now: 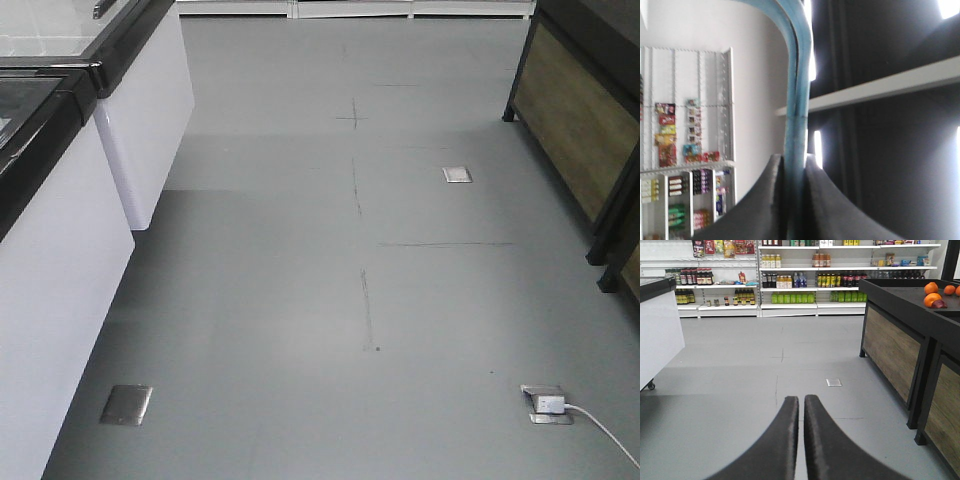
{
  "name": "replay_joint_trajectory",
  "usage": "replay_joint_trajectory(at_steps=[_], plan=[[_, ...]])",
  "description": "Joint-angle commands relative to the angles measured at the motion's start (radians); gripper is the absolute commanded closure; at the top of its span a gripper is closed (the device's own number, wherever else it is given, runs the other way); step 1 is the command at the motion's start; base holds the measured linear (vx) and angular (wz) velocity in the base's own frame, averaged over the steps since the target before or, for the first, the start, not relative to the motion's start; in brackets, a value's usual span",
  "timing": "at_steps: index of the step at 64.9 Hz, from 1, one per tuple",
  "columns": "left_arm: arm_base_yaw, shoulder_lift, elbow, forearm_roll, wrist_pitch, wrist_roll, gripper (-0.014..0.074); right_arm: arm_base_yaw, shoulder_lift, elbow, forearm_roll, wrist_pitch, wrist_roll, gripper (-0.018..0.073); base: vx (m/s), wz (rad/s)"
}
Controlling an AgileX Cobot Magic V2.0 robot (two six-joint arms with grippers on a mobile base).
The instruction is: Left arm holds basket, right arm returns cookies
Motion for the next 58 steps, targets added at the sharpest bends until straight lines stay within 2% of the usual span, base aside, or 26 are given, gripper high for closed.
replay_joint_trajectory(at_steps=[1,6,15,21,27,35,41,58], plan=[[-0.021,-0.043,-0.091,0.078,-0.136,-0.082,0.0602,-0.004,-0.009,0.017,-0.008,-0.073,-0.006,0.0565,0.00,0.00],[-0.058,-0.043,-0.119,0.105,-0.136,-0.129,0.0602,-0.004,-0.009,0.017,-0.008,-0.073,-0.006,0.0565,0.00,0.00],[-0.147,-0.043,-0.140,0.106,-0.132,-0.169,0.0602,-0.004,-0.009,0.017,-0.008,-0.073,-0.006,0.0565,0.00,0.00],[-0.216,-0.043,-0.141,0.110,-0.131,-0.174,0.0602,-0.004,-0.009,0.017,-0.008,-0.073,-0.006,0.0565,0.00,0.00],[-0.284,-0.043,-0.141,0.161,-0.136,-0.176,0.0602,-0.004,-0.009,0.017,-0.008,-0.073,-0.006,0.0565,0.00,0.00],[-0.402,-0.042,-0.141,0.230,-0.131,-0.176,0.0601,-0.004,-0.009,0.017,-0.008,-0.073,-0.006,0.0565,0.00,0.00],[-0.498,-0.037,-0.141,0.254,-0.113,-0.175,0.0601,-0.004,-0.009,0.017,-0.008,-0.073,-0.006,0.0565,0.00,0.00],[-0.735,0.011,-0.141,0.255,-0.106,-0.174,0.0601,-0.004,-0.009,0.017,-0.008,-0.073,-0.006,0.0565,0.00,0.00]])
